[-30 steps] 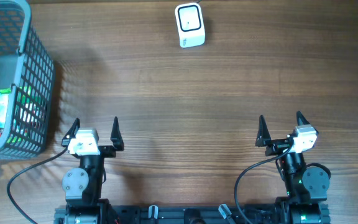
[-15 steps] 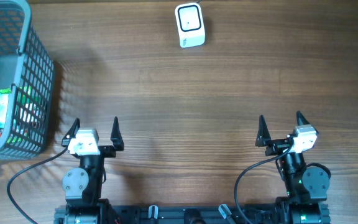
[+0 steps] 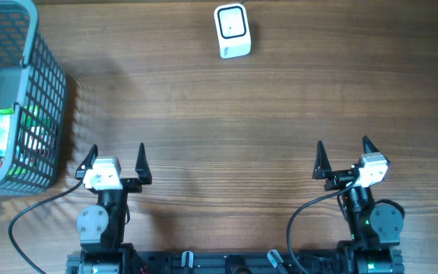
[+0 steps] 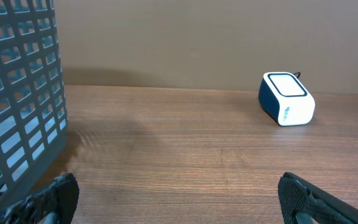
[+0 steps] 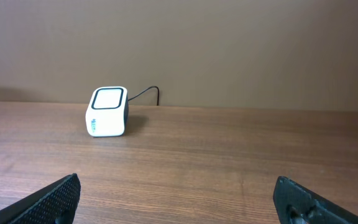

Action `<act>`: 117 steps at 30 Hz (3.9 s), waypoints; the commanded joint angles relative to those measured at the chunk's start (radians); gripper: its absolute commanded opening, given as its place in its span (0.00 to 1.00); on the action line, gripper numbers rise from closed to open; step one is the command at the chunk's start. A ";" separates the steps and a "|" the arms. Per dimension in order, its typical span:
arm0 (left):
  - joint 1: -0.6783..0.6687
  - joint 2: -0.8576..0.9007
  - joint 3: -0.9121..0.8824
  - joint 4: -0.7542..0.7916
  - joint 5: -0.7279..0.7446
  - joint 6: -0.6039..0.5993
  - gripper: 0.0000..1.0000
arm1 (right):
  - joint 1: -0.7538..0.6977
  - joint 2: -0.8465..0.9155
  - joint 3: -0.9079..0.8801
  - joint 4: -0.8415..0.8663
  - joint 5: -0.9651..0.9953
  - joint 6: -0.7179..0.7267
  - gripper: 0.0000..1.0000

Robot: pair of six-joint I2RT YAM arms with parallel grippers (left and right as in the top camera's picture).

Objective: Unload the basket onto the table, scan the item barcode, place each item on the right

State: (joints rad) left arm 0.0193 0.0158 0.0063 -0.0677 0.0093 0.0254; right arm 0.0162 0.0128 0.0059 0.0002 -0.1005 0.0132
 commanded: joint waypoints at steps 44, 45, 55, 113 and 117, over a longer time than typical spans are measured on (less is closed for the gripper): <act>-0.003 0.005 -0.001 -0.008 0.024 0.013 1.00 | 0.004 0.002 -0.001 0.005 0.002 -0.010 1.00; -0.004 0.005 -0.001 -0.008 0.023 0.013 1.00 | 0.004 0.002 -0.001 0.005 0.002 -0.010 1.00; -0.003 0.005 -0.001 -0.008 0.023 0.013 1.00 | 0.004 0.002 -0.001 0.005 0.002 -0.010 1.00; 0.219 1.461 1.914 -1.201 -0.060 -0.114 1.00 | 0.004 0.002 -0.001 0.005 0.002 -0.011 0.99; 0.386 1.465 1.913 -1.126 -0.074 -0.107 1.00 | 0.004 0.002 -0.001 0.005 0.002 -0.010 1.00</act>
State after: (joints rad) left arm 0.2783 1.4979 1.8996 -1.2285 -0.0105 -0.0689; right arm 0.0162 0.0174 0.0063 0.0002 -0.1005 0.0128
